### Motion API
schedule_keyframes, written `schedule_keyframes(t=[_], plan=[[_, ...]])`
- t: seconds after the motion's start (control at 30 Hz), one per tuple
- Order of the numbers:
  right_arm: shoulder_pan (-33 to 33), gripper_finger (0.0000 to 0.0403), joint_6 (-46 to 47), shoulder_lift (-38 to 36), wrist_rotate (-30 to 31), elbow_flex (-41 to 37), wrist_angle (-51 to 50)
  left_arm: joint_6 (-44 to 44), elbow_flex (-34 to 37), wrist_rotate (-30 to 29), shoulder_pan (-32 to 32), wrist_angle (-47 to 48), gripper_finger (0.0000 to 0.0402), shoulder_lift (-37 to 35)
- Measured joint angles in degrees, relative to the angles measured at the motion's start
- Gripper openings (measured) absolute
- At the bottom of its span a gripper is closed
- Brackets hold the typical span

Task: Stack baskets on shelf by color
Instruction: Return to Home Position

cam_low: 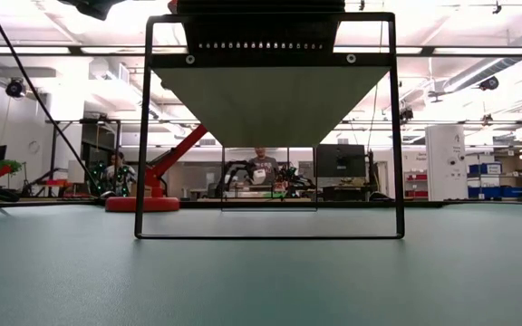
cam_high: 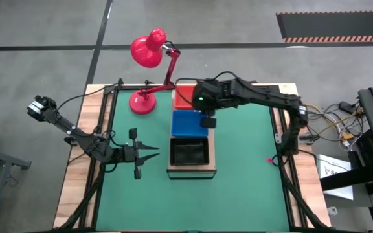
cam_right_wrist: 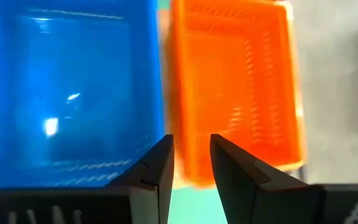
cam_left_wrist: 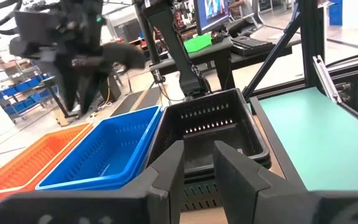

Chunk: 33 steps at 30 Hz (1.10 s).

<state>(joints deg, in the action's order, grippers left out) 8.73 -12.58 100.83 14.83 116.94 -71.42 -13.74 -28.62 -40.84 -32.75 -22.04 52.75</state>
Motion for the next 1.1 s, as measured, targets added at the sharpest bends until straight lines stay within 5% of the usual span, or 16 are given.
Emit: schedule_keyframes(t=[0.13,0.3,0.47,0.7,0.87,1.1], plan=[[-2.67,0.0088,2.42,-7.39,-4.44,-9.42,4.4,0.05,0.0,0.13,-0.04,0.0,0.007,-0.05],[-8.98,0.0075,3.3,-21.61,-4.48,-32.43,23.39,0.3,0.0,2.47,-0.26,0.0,0.007,-0.5],[-15.1,0.0063,-3.37,-33.09,-2.85,-54.27,45.08,2.89,0.0,7.53,-0.26,0.02,0.007,-0.41],[-16.34,0.0049,-11.92,-45.42,-3.01,-75.32,67.47,2.89,0.21,8.19,-0.25,0.0,0.007,-0.29],[-14.28,0.0037,-22.87,-52.1,-3.21,-84.83,84.67,-1.2,0.89,8.71,1.57,1.72,0.0067,-1.73],[-9.53,0.0027,-22.53,-58.85,-12.03,-89.69,86.82,-1.7,0.9,11.69,6.62,6.67,0.0014,-7.54]])
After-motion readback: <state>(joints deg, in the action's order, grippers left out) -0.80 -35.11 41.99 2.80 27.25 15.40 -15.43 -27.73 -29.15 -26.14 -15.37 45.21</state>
